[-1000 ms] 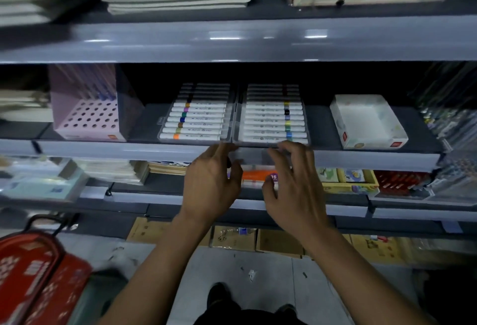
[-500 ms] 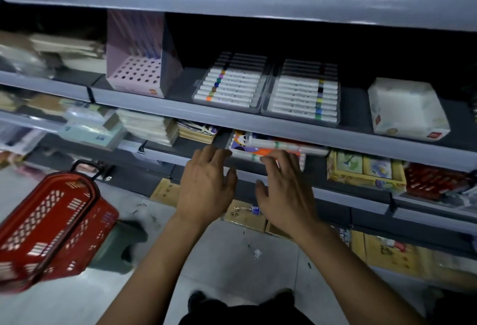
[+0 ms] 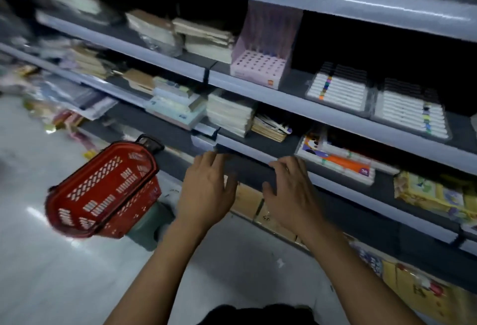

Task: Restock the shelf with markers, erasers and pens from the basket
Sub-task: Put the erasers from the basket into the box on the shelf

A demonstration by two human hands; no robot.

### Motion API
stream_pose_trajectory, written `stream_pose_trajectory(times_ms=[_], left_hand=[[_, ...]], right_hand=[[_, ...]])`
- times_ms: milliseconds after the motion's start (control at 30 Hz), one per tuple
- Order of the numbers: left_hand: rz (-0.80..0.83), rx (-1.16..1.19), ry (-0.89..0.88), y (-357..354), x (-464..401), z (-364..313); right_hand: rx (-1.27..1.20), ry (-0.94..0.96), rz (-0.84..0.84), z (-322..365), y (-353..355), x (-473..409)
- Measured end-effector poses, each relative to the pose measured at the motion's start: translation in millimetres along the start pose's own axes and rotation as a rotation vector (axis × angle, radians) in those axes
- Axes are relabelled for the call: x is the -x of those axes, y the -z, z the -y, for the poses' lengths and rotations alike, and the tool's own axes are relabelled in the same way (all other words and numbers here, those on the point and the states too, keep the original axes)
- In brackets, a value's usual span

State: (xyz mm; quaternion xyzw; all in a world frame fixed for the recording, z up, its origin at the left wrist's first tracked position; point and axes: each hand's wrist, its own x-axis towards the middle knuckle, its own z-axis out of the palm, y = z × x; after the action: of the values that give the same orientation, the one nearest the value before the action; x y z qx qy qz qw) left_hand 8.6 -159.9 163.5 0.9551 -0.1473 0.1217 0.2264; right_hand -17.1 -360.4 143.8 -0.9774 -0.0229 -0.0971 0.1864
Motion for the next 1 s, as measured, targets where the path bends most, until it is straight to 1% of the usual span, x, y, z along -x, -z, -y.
stream_pose_trajectory(times_ms=[133, 267, 500, 700, 867, 1000], left_hand=[[-0.043, -0.047, 0.133, 36.3, 36.6, 70.6], [-0.096, -0.075, 0.313, 65.2, 70.4, 128.5], [-0.125, -0.112, 0.558, 95.4, 101.9, 203.3], [-0.130, -0.136, 0.693, 103.0, 86.2, 265.1], [-0.139, -0.192, 0.819, 102.8, 48.2, 316.2], [-0.141, -0.191, 0.903, 102.8, 14.9, 349.1]], right_hand=[[-0.043, 0.097, 0.060, 71.6, -35.5, -16.2], [-0.078, 0.177, 0.144, 138.3, -68.8, -29.5], [-0.116, 0.350, 0.273, 216.4, -124.2, -60.6], [-0.137, 0.467, 0.345, 264.3, -174.5, -114.0], [-0.161, 0.538, 0.416, 295.4, -219.6, -177.9], [-0.202, 0.582, 0.466, 312.8, -250.8, -224.6]])
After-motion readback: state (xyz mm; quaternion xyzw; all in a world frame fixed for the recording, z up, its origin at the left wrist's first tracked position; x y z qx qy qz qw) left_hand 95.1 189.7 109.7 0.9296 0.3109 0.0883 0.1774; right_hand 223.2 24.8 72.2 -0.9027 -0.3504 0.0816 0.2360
